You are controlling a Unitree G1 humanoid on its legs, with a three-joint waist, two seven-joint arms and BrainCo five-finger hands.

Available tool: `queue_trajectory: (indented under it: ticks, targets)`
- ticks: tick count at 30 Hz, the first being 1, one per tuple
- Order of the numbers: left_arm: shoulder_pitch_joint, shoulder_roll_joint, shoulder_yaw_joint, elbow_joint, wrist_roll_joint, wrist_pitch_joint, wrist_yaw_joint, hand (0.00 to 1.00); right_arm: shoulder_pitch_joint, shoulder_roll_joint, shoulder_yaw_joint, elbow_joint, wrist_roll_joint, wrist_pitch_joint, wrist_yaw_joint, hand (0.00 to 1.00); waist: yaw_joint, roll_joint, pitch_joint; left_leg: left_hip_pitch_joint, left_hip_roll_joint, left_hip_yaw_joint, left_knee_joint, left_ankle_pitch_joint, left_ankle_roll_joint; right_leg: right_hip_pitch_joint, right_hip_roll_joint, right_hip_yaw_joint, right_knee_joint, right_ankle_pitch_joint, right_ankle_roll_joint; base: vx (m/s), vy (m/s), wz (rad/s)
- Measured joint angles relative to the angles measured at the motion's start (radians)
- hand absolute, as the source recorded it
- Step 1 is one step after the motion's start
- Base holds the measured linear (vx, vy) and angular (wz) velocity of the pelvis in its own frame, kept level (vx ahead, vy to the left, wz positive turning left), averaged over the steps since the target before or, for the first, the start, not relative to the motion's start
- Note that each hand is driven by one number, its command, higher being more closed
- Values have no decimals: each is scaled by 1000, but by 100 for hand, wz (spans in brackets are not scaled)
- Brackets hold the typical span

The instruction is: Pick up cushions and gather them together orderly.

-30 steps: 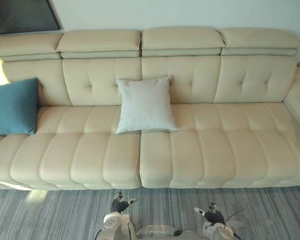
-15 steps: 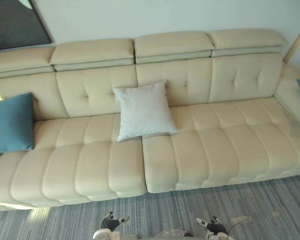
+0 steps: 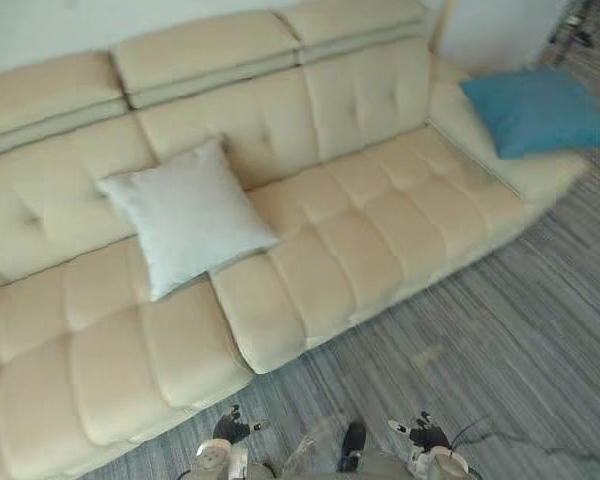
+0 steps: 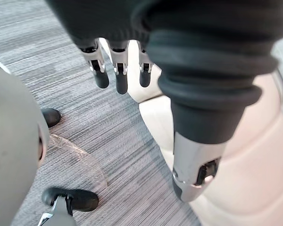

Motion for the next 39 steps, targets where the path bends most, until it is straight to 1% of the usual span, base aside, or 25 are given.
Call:
queue_trajectory:
  ticks: [3,4,5,7,10,12,14,15,17,19,20,21,22,23,25,26,28,30,31,32,33,35,36,38,39]
  targets:
    - [-1,2,-1,-3,0,0,0,0,7,3,9,1,3,0,-1,0,6,-7,4,-78,94,-13,298,-7,-11,27,55,76,-41,-21,-9,39,-173,-88]
    - [10,2,24,-19,-2,-2,-2,0,9,0,11,0,4,-3,-1,0,11,10,18,-151,162,-99,543,27,44,76,110,122,-59,-22,-32,92,-189,-100]
    - [15,-3,36,-26,-2,-6,-2,0,9,1,15,1,5,-3,-1,0,21,10,24,-182,175,-146,629,56,81,93,131,153,-64,-29,-44,133,-154,-135]
    - [20,-9,39,-53,-2,-8,0,0,-5,1,10,2,14,-4,-6,0,34,12,26,-265,116,-297,721,-17,14,121,157,240,-69,-39,-53,140,-25,-136]
    - [12,1,9,-76,-11,-17,9,0,-3,2,1,3,25,-4,-13,0,34,-2,45,-350,-3,-391,479,-40,8,145,160,351,-94,-41,-55,149,5,-117]
    - [9,-2,11,-86,-24,-19,25,0,0,7,0,0,42,-4,-18,0,39,-2,45,-360,-72,-496,217,-3,-8,145,166,431,-108,-41,-55,177,73,-130]
    - [12,-6,10,-84,-25,-18,31,0,10,7,-6,1,43,-5,-22,0,44,5,41,-363,-92,-575,51,57,-23,158,176,484,-130,-42,-51,336,136,-132]
    - [11,-8,10,-79,-30,-19,34,0,10,7,-17,1,43,-5,-23,0,43,12,36,-367,-87,-581,42,95,7,165,190,523,-129,-51,-36,358,158,-127]
    - [18,-3,10,-75,-32,-16,33,0,13,12,-30,1,42,-5,-27,0,47,12,28,-348,-83,-567,72,159,7,177,194,591,-110,-89,-14,384,173,-109]
    - [19,14,12,-78,-35,-17,34,0,30,33,-32,-2,41,-5,-27,0,52,-40,15,-320,-104,-488,93,104,22,150,144,632,9,-163,36,418,163,-95]
    - [17,17,13,-78,-43,-17,40,0,34,41,-35,0,40,-5,-25,0,64,-54,14,-287,-108,-439,92,85,32,93,127,645,156,-197,95,412,150,-91]
    - [19,18,11,-76,-44,-15,45,0,38,38,-34,-2,39,-6,-18,0,62,-56,20,-238,-114,-406,91,62,47,30,105,619,340,-202,186,472,180,-81]
    - [20,19,7,-75,-45,-12,45,0,38,38,-35,-3,39,-8,-16,0,58,-57,23,-205,-118,-400,91,47,57,-5,84,587,453,-184,234,372,140,-43]
    - [17,23,-11,-74,-45,-8,46,0,29,38,-37,-3,41,-10,-17,0,54,-59,30,-155,-122,-395,84,37,71,-40,49,532,573,-183,232,380,105,-14]
    - [20,29,-38,-67,-54,-5,49,0,30,32,-27,-1,37,-12,-14,0,43,-50,32,-60,-109,-382,24,33,76,-57,-10,401,628,-219,149,370,31,-7]
    - [19,30,-38,-67,-64,-5,53,0,19,31,-23,-2,31,-13,-14,0,34,-47,33,-17,-89,-375,-17,33,76,-60,-28,332,584,-236,118,366,-27,-6]
    - [18,35,-38,-67,-71,-5,60,0,-1,33,-10,-1,17,-20,-13,0,31,-44,35,34,-50,-344,-79,30,70,-81,-48,222,431,-235,103,395,-83,-22]
    - [19,37,-38,-66,-71,-5,62,0,-19,32,9,-3,9,-22,-9,0,30,-44,35,41,-19,-311,-88,16,47,-135,-35,193,222,-141,90,368,-166,-47]
    - [19,36,-38,-61,-71,-4,62,0,-19,32,9,-2,9,-22,-10,0,29,-55,34,53,-16,-301,-88,9,36,-151,-22,208,92,-47,78,448,-254,-40]
    - [22,38,-38,-53,-69,-3,60,0,-6,27,8,-1,9,-21,-10,0,25,-57,33,79,-18,-307,-76,-11,7,-131,-15,222,39,93,13,562,-290,-41]
    - [20,24,-37,-41,-70,-3,60,0,-8,14,4,2,7,-19,-11,0,28,-21,35,90,14,-311,-52,-18,-2,-117,16,218,55,84,13,472,-233,-36]
    - [12,1,-33,-37,-70,-5,54,0,-6,0,-6,3,4,-19,-13,0,23,6,34,61,44,-358,95,-12,-10,-77,52,227,66,21,-11,374,-204,-37]
    - [8,-7,-32,-36,-70,-6,54,0,0,2,-11,4,4,-19,-12,0,22,15,36,28,59,-386,208,5,-35,-42,70,228,54,1,-17,389,-225,-20]
    - [1,-20,-27,-42,-70,-12,47,0,12,5,-29,7,6,-20,-15,0,25,10,42,-93,77,-455,532,107,-85,56,100,233,-8,-27,-36,412,-187,-13]
    - [-4,-20,-27,-43,-71,-18,44,0,11,7,-28,12,11,-20,-16,0,29,10,43,-152,75,-459,661,72,-78,103,112,244,-37,-34,-43,429,-141,-23]
